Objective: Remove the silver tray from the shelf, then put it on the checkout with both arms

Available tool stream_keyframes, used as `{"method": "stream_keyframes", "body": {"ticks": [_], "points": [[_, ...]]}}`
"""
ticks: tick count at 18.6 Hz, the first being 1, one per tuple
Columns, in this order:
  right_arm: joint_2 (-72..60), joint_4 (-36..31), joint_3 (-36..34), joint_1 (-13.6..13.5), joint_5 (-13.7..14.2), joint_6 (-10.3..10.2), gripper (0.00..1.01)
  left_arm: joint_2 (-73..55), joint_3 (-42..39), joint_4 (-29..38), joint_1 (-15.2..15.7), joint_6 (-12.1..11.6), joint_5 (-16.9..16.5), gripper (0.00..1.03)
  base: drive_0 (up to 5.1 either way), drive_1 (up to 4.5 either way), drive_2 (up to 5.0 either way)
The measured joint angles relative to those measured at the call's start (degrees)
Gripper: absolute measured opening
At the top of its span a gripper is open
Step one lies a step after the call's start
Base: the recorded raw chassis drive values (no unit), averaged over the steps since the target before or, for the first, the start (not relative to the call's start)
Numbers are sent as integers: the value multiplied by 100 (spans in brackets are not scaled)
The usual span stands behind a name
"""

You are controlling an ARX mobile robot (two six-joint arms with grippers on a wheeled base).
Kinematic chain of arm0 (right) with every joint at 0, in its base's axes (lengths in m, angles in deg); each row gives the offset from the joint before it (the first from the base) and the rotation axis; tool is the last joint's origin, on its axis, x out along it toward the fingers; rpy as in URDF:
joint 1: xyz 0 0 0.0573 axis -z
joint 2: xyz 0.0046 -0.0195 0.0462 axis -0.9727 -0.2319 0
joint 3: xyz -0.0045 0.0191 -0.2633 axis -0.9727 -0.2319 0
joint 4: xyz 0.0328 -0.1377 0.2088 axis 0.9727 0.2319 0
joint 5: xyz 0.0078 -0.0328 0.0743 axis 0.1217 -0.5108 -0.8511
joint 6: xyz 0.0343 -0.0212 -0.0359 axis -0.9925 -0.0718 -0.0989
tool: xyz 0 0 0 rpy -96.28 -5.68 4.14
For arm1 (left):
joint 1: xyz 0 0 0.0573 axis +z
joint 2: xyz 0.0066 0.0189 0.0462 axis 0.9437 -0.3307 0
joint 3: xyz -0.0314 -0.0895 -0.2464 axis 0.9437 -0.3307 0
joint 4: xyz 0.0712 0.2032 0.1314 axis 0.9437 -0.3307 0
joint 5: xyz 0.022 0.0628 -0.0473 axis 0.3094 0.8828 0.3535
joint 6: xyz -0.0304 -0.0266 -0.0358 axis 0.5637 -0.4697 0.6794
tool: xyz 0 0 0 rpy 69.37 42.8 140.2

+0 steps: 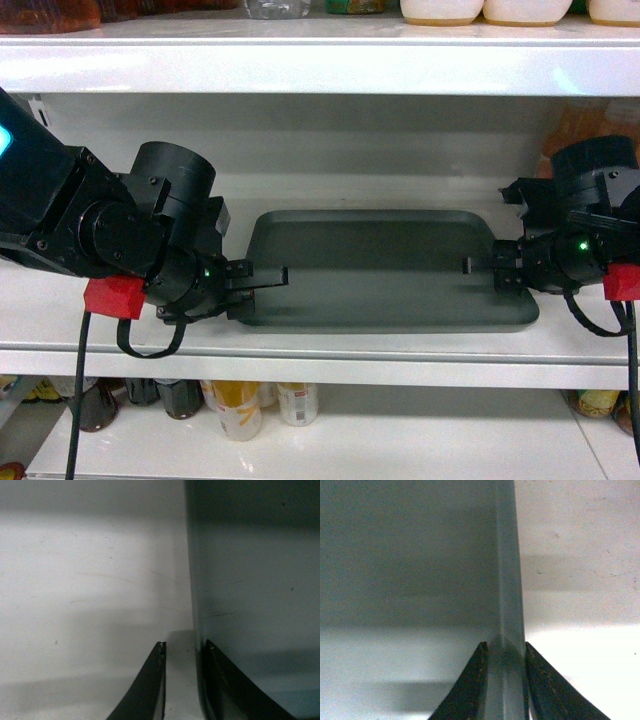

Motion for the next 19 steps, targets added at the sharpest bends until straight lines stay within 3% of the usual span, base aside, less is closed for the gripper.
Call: {"method": "stream_keyframes", "body": {"ticks": [4, 6, 8, 9, 15, 19], "points": [[24, -173, -157, 15, -70, -79, 3, 66, -173, 155, -20, 175, -96, 2, 0, 0, 0], [269, -437, -623, 11, -173, -227, 3, 350, -656, 481, -37, 278, -77, 2, 0, 0, 0], [1475, -1185, -2323, 63, -356, -612, 3, 1740, -2070, 1261, -326, 175, 317, 2, 0, 0, 0], [2258, -1414, -2883, 94, -455, -688, 3, 2310, -2450, 1432, -431, 177, 382, 2, 0, 0, 0], [4059, -1589, -4527, -33, -516, -748, 3, 3751, -3746, 1641, -721, 201, 892, 2, 0, 0, 0], [4068, -1576, -4583, -33, -535, -752, 3, 3807, -3891, 1644, -752, 210, 955, 2, 0, 0, 0]]}}
